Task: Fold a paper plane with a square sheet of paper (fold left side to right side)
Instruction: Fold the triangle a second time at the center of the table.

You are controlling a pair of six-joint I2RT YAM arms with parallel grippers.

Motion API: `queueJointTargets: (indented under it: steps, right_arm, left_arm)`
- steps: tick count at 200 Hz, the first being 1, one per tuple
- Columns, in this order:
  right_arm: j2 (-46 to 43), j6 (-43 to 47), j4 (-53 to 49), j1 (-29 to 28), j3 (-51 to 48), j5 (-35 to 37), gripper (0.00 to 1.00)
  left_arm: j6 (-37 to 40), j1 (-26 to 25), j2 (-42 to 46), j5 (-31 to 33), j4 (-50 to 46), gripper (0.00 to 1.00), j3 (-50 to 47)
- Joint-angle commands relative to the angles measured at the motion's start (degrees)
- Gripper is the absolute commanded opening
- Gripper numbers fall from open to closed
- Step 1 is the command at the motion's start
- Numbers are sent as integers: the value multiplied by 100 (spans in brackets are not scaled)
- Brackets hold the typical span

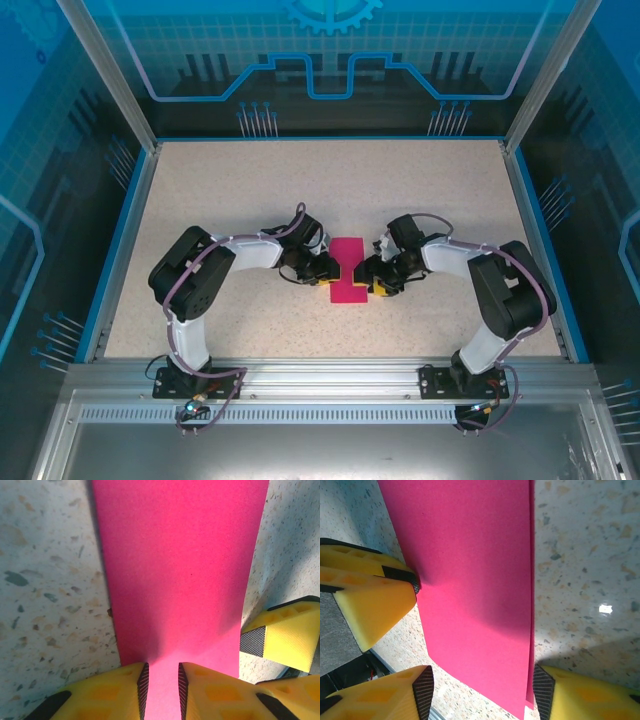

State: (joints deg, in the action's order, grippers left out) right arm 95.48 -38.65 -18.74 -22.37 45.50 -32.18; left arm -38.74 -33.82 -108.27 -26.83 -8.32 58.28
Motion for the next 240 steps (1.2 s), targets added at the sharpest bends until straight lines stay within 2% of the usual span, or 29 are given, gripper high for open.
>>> queueJointTargets:
  steps: [1,26,78,100,125,180,209,240]
  right_arm:
    - [128,-105,91,-123,84,-186,55]
    - [119,-125,118,-117,87,-224,52]
    - [59,-193,245,-87,111,-316,52]
    - [57,-388,519,32,50,-550,52]
    - [133,-434,559,108,168,-671,53]
    - [527,-360,134,290,671,-727,55]
    - [680,-362,29,350,874,-778,55]
    - [685,-514,46,347,1031,-943,55]
  left_arm:
    - [-39,-70,-28,62,-100,26,-150]
    - [-50,-64,-37,62,-82,26,-150]
    - [-20,-65,118,32,20,27,-175]
    - [115,-56,471,101,158,32,-218]
    - [397,-55,1049,243,392,45,-376]
    - [886,-104,2507,541,893,56,-1390]
    - [1226,-350,3120,751,808,58,-1743]
    - [1858,-1148,3334,1557,103,61,-1521]
